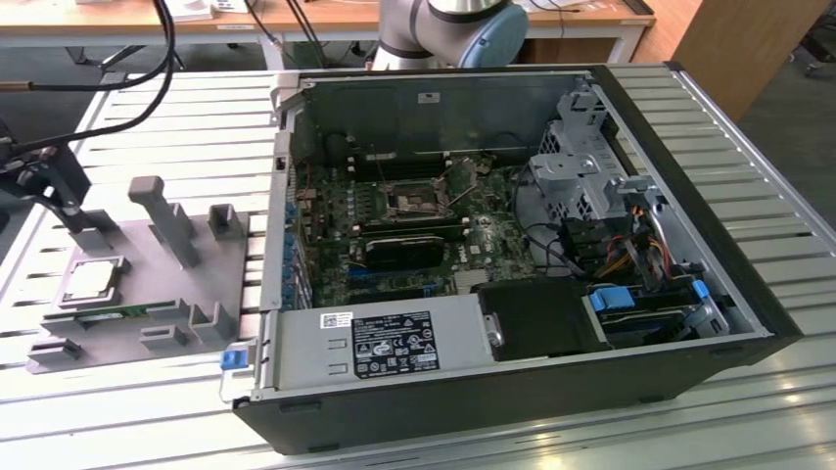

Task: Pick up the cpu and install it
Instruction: 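Pick up the cpu and move it towards the insertion slot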

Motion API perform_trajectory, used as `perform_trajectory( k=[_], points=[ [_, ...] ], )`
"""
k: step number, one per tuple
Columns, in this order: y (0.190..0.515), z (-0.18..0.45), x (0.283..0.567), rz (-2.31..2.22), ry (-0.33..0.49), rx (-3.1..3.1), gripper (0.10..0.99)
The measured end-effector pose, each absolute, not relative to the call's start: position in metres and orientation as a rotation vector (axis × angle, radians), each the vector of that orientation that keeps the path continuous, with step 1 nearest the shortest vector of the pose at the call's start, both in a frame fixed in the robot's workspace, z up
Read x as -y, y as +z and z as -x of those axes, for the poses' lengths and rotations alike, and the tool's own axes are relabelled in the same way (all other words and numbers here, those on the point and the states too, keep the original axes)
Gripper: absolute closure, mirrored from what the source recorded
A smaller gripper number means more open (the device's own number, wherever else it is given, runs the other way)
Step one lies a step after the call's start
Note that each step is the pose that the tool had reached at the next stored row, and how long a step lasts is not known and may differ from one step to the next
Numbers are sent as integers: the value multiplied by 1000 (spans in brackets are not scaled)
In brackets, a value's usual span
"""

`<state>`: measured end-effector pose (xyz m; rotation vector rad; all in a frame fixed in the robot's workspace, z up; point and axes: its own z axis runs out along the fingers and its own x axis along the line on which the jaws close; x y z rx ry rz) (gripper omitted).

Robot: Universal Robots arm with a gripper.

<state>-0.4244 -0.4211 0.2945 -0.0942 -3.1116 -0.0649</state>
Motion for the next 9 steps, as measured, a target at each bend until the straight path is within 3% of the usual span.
perform_trajectory(
  k=[9],
  points=[
    [288, 424, 421, -33, -63, 3111, 325]
  ],
)
